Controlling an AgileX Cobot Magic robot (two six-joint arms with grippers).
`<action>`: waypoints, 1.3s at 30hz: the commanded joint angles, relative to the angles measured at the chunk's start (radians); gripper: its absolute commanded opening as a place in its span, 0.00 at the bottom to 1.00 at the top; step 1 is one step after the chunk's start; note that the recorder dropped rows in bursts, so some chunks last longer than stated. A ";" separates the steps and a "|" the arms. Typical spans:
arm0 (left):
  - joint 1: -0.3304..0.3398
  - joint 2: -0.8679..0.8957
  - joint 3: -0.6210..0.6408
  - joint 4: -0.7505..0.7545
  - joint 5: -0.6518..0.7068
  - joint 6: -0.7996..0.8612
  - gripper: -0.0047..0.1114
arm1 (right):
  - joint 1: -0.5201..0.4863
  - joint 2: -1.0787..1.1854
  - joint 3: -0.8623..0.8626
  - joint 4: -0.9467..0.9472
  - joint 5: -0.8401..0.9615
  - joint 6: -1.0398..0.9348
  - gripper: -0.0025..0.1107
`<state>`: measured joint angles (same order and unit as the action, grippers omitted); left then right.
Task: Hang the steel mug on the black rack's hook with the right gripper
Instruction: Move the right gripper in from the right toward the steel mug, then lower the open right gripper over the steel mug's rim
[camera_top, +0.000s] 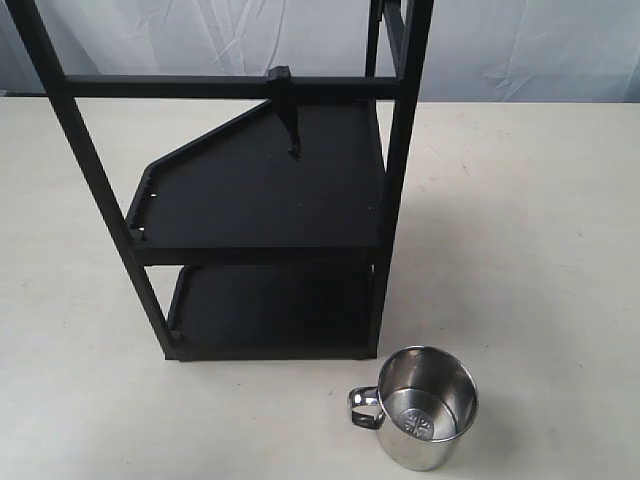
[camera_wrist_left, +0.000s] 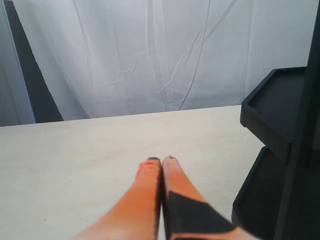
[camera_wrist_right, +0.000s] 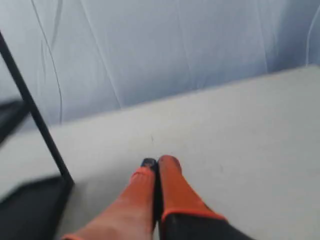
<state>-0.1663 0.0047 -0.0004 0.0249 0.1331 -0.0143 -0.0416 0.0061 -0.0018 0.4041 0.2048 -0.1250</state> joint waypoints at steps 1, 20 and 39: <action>-0.005 -0.005 0.000 0.004 -0.005 -0.002 0.05 | 0.002 -0.006 0.002 0.300 -0.331 0.080 0.04; -0.005 -0.005 0.000 0.004 -0.005 -0.002 0.05 | 0.002 0.067 -0.152 0.532 0.382 -0.046 0.01; -0.005 -0.005 0.000 0.004 -0.005 -0.002 0.05 | 0.002 0.863 -0.520 0.273 0.776 -0.239 0.01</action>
<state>-0.1663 0.0047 -0.0004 0.0249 0.1331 -0.0143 -0.0416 0.8018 -0.4658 0.7907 0.9260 -0.3932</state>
